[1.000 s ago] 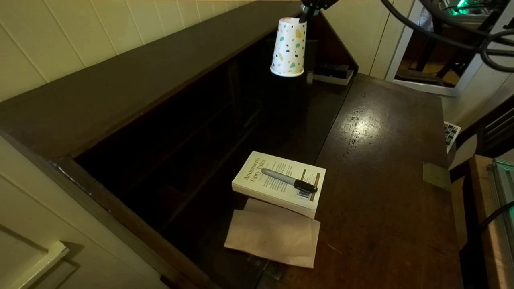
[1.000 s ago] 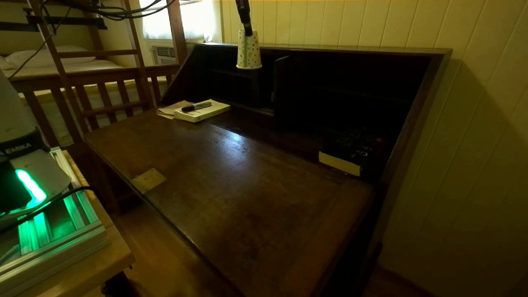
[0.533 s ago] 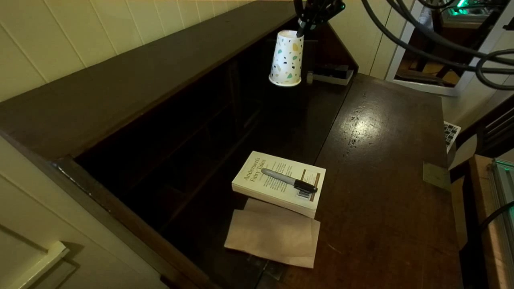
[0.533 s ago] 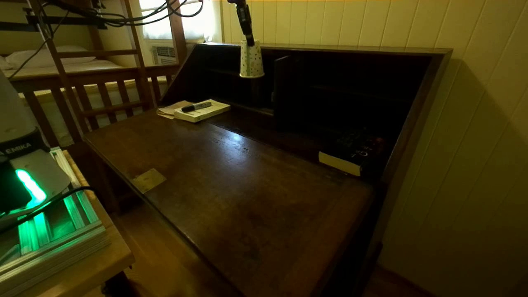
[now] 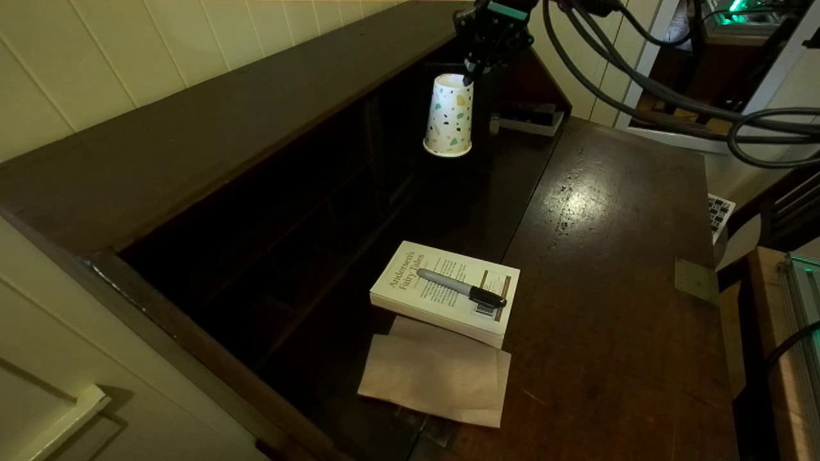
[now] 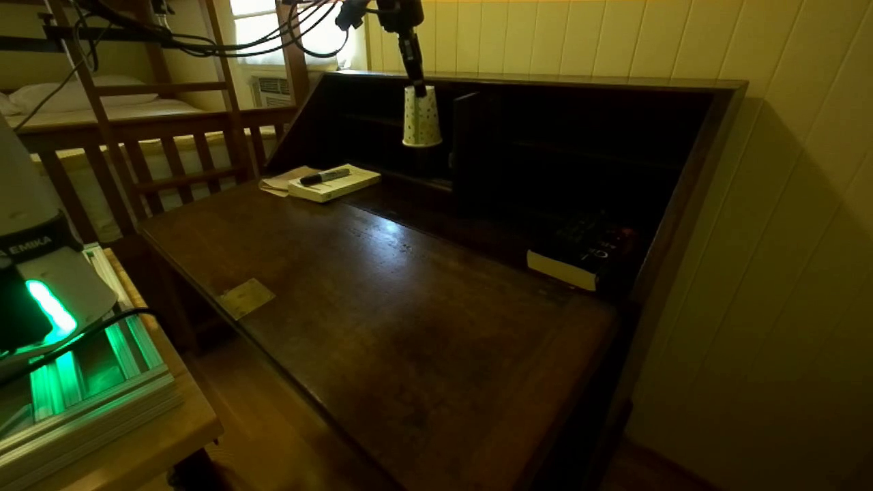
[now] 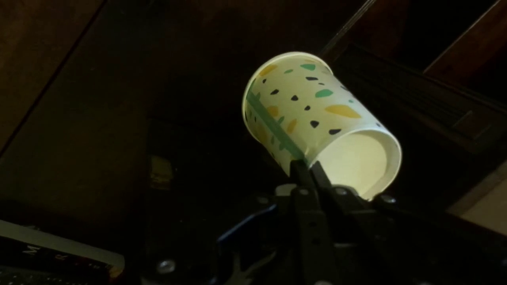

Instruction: Open the small door completely, then place the cup inside, and then close the door

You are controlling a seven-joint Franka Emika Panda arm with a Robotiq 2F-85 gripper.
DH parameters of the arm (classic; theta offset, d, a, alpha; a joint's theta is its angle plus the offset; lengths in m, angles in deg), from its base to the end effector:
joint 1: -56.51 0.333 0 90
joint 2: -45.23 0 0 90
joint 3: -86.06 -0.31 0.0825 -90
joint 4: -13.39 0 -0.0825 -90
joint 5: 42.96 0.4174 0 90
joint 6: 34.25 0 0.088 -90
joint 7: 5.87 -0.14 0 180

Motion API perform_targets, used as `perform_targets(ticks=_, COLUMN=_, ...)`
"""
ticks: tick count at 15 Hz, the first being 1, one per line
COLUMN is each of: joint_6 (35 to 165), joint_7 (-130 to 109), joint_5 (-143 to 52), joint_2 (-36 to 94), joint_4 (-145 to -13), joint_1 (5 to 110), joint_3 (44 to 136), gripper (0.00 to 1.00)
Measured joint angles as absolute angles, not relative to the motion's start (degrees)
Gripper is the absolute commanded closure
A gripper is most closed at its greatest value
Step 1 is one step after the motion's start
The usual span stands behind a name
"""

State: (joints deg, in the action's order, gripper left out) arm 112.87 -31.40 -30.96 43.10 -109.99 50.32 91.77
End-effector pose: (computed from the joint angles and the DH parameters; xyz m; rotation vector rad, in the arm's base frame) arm 0.6020 -0.1262 0.3668 -2.6765 1.1425 -0.5256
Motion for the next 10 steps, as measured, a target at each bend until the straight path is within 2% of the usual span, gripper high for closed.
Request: perform_targets(ticks=10, joint_6=118.86, joint_7=-31.70, joint_5=-30.87, joint_2=36.21, joint_4=-106.62, joint_1=50.81, joint_3=91.77, gripper=0.99)
